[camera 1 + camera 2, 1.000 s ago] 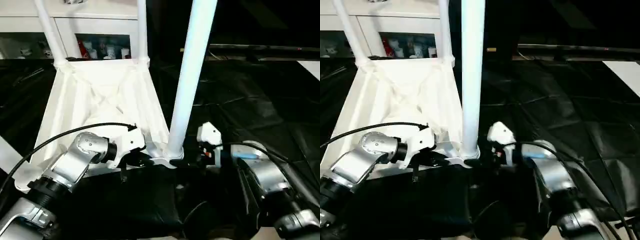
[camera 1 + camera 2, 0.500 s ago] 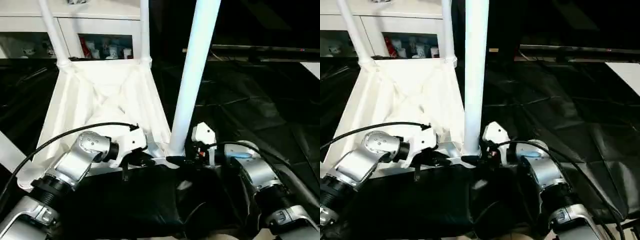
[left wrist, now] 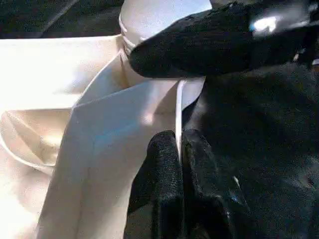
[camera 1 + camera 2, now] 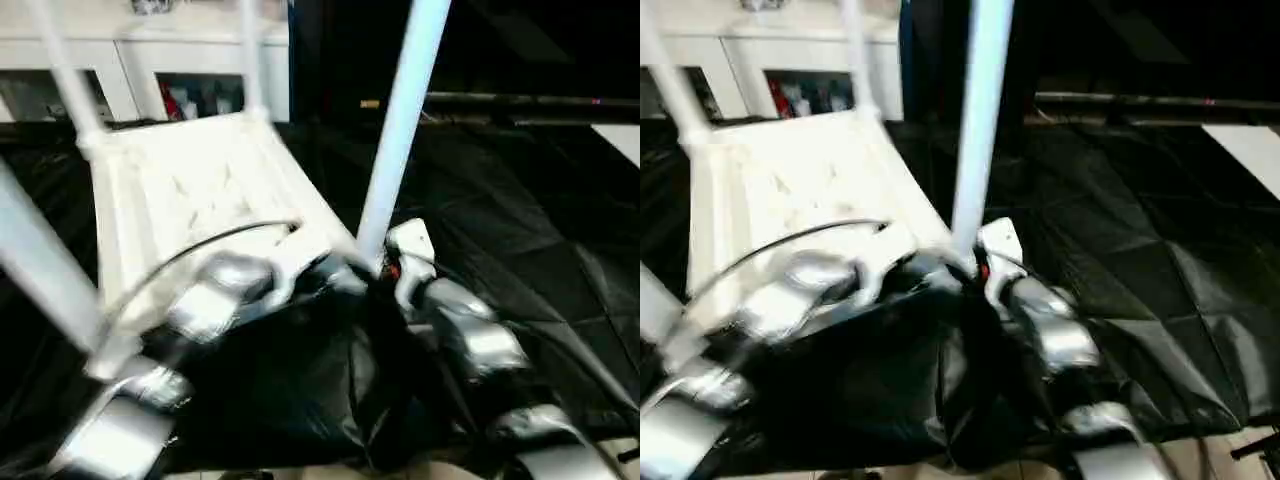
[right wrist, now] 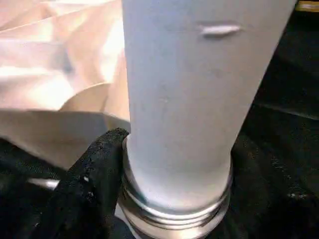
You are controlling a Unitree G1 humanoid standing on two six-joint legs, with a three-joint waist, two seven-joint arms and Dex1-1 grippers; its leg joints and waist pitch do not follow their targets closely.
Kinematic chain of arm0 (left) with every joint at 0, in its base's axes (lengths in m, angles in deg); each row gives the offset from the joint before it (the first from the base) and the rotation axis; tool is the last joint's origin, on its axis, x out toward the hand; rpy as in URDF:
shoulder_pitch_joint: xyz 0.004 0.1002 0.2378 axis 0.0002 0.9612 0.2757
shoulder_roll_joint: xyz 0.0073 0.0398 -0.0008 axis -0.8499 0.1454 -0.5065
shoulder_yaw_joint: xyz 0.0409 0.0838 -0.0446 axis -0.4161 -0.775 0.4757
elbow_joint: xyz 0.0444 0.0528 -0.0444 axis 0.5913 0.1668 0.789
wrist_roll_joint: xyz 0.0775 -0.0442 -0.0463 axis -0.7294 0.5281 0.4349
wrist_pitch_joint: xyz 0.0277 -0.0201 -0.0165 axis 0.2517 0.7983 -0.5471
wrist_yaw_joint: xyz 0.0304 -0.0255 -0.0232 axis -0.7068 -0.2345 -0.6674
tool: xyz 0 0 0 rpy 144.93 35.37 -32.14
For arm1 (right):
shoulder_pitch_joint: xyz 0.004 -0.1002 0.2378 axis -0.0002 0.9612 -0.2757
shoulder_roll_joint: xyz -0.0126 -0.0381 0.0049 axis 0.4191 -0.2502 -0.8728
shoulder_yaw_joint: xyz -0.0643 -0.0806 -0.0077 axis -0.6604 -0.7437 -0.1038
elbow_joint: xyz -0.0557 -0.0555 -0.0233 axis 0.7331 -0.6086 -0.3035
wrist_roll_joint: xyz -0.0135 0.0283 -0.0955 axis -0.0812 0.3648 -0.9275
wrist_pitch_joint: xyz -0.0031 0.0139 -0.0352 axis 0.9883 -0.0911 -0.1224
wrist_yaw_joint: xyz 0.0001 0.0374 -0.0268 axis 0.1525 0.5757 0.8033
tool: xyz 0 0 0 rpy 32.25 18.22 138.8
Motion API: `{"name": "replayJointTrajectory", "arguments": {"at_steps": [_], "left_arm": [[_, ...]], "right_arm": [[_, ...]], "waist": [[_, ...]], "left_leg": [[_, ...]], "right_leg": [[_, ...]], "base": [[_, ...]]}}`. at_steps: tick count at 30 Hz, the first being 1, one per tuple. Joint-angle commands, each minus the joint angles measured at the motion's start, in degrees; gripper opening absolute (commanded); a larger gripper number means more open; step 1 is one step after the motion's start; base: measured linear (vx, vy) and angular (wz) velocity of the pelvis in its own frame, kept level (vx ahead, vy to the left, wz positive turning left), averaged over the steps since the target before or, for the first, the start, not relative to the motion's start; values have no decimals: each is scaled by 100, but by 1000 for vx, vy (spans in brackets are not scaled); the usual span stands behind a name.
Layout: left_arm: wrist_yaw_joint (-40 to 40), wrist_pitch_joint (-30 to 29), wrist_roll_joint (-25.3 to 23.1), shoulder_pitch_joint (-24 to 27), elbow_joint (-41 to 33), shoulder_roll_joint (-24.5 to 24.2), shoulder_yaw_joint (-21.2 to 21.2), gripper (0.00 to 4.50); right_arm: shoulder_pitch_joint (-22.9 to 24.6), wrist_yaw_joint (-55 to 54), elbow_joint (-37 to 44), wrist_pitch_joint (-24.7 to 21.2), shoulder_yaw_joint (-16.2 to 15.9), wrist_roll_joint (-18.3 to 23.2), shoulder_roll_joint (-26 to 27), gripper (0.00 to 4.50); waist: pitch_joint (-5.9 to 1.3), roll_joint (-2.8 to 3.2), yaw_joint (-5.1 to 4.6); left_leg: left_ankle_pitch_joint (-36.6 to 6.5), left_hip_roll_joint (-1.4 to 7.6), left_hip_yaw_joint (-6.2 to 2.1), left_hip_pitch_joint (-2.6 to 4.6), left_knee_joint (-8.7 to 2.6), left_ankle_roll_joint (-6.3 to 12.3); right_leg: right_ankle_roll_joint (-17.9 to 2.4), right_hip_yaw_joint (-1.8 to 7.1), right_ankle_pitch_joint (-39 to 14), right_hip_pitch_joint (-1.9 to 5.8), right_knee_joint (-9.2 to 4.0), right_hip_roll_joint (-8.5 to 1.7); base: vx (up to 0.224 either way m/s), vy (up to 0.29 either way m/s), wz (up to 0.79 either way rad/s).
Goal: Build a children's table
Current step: Rotate leg to tighten
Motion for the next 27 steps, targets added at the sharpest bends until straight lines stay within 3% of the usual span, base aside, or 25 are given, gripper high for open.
{"name": "replayJointTrajectory", "arguments": {"at_steps": [1,2,8,10,11,12,14,16,18,20,21,22,27], "left_arm": [[417,177,-99,-173,201,196,138,0],[401,217,-145,-221,263,231,125,0],[-250,536,-179,-92,51,-29,-49,0],[-571,691,-116,-11,-75,-163,-101,0],[-845,782,-26,64,-203,-251,-101,0],[-1019,877,48,109,-278,-284,-82,0],[-1822,1055,317,332,-716,-572,-79,0],[-2232,1050,407,420,-881,-766,-121,0],[-2657,1076,571,491,-1004,-917,-100,0],[-2837,1056,641,509,-1042,-977,-84,0],[-3061,1067,682,520,-1082,-1076,-95,0],[-3174,1096,674,521,-1088,-1148,-112,0],[-3321,1182,596,496,-1040,-1276,-94,0]], "right_arm": [[54,188,-195,-38,-197,78,315,273],[40,318,-153,67,-276,30,377,329],[58,870,154,237,-190,221,181,388],[109,1171,345,302,-187,307,7,392],[180,1572,548,239,-237,395,-174,392],[223,1791,655,210,-276,425,-274,392],[472,2876,1177,84,-571,494,-866,392],[575,3401,1408,-49,-680,591,-1154,392],[647,3796,1581,-100,-793,593,-1416,392],[671,3958,1633,-96,-838,556,-1536,392],[685,4123,1672,-112,-863,547,-1635,392],[685,4194,1689,-132,-872,547,-1673,392],[622,4265,1702,-202,-903,584,-1685,392]], "waist": [[-363,39,-44],[-366,46,-37],[-367,45,-41],[-373,41,-31],[-390,71,-21],[-393,46,-10],[-404,59,10],[-411,20,8],[-414,35,52],[-414,30,65],[-405,-50,56],[-402,-13,80],[-359,-46,60]], "left_leg": [[-1871,494,-359,171,-487,-278],[-1866,492,-355,180,-483,-272],[-1777,500,-363,131,-499,-172],[-1686,506,-350,125,-493,-117],[-1580,512,-345,123,-487,-94],[-1506,514,-330,113,-480,-31],[-1321,533,-324,111,-473,45],[-1054,524,-288,91,-446,222],[-910,526,-272,83,-430,280],[-894,543,-260,107,-426,296],[-873,549,-253,97,-433,297],[-890,544,-261,89,-430,271],[-1206,545,-275,116,-466,70]], "right_leg": [[-871,345,-2310,73,-586,-582],[-888,348,-2232,70,-579,-577],[-962,346,-2093,122,-555,-591],[-998,355,-1906,130,-538,-590],[-1048,356,-1710,140,-514,-587],[-1109,351,-1526,162,-498,-580],[-1195,347,-1202,173,-446,-570],[-1339,341,-742,182,-385,-536],[-1409,331,-644,195,-353,-538],[-1469,328,-660,159,-349,-542],[-1488,329,-678,160,-351,-544],[-1473,330,-811,168,-348,-565],[-1322,349,-1400,138,-420,-577]], "base": [[0,0,0],[0,0,0],[0,0,0],[0,0,0],[0,0,0],[0,0,0],[0,0,0],[0,0,0],[0,0,0],[0,0,0],[0,0,0],[0,0,0],[0,0,0]]}}
